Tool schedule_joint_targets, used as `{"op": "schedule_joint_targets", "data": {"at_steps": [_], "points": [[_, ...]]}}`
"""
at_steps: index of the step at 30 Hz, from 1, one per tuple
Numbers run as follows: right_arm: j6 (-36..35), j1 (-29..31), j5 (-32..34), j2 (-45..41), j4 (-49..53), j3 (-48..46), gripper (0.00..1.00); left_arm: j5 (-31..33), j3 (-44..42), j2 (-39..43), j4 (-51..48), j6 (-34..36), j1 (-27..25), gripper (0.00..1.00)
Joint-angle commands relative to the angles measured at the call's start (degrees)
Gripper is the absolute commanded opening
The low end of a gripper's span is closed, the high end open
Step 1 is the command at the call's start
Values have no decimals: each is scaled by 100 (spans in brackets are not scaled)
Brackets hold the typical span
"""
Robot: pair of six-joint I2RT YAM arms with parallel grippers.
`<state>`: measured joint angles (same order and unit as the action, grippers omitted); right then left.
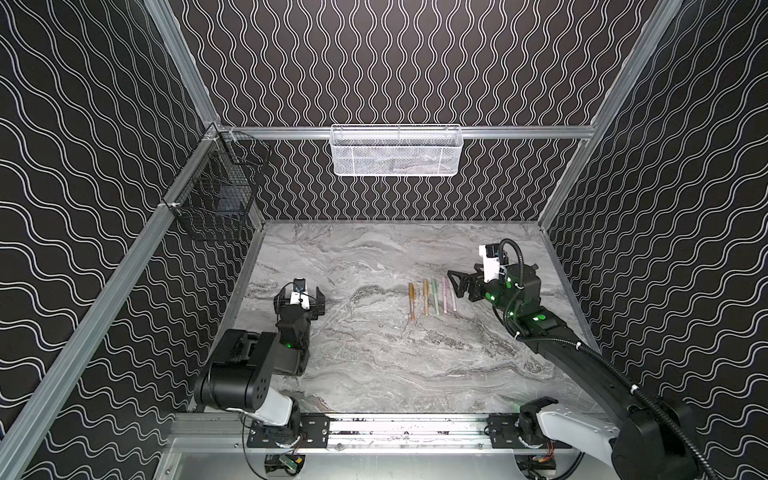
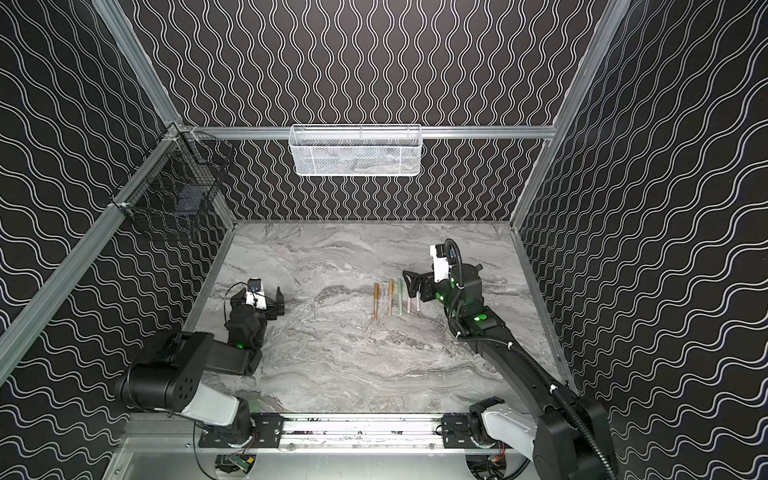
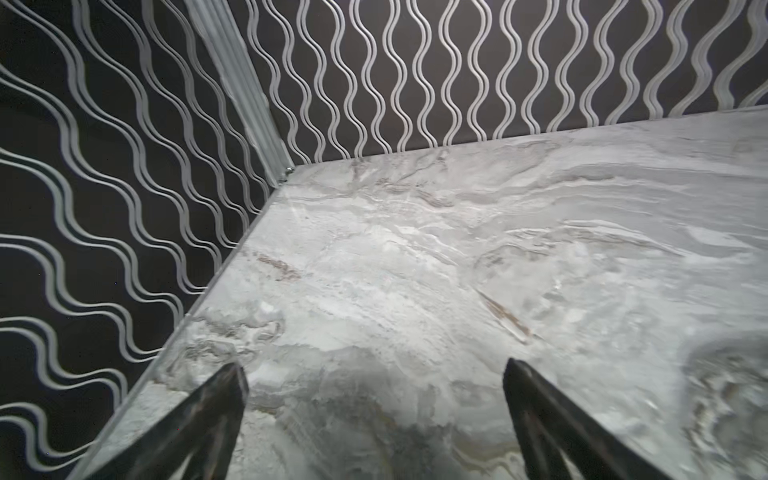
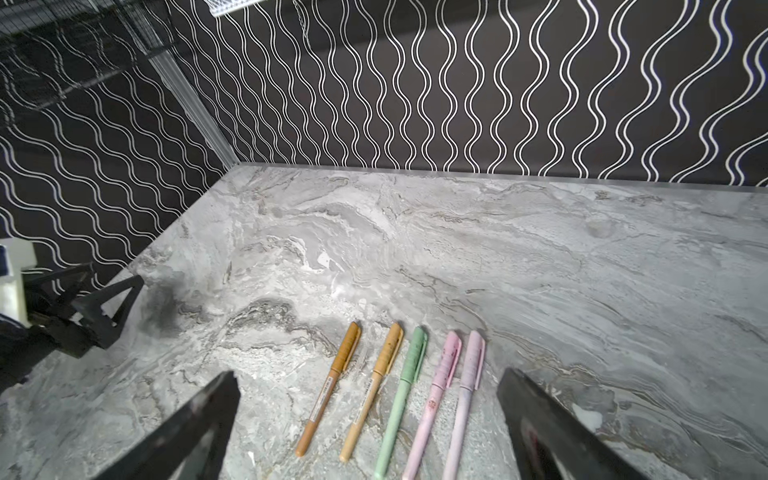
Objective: Insert the pens into the pen caps
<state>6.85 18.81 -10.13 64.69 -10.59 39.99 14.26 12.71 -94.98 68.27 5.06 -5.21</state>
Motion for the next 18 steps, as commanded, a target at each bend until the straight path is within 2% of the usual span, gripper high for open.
{"op": "schedule_joint_targets", "data": {"at_steps": [1, 3, 9, 14, 18], "points": [[-109, -79, -103, 136, -304, 75, 100, -440, 448, -95, -51, -222, 108, 99], [-114, -182, -144, 215, -458, 2, 100, -542, 688, 57, -782, -254, 117, 99], [-352, -665, -194, 233, -1177, -576, 100, -565, 824, -13, -889, -181, 108, 99], [-681, -988, 340, 277, -1945, -1095, 100, -564, 821, -34, -839, -169, 108, 99], [-1141, -1169, 1043, 346, -2428, -1508, 100, -565, 826, -21, -847, -178, 108, 99]]}}
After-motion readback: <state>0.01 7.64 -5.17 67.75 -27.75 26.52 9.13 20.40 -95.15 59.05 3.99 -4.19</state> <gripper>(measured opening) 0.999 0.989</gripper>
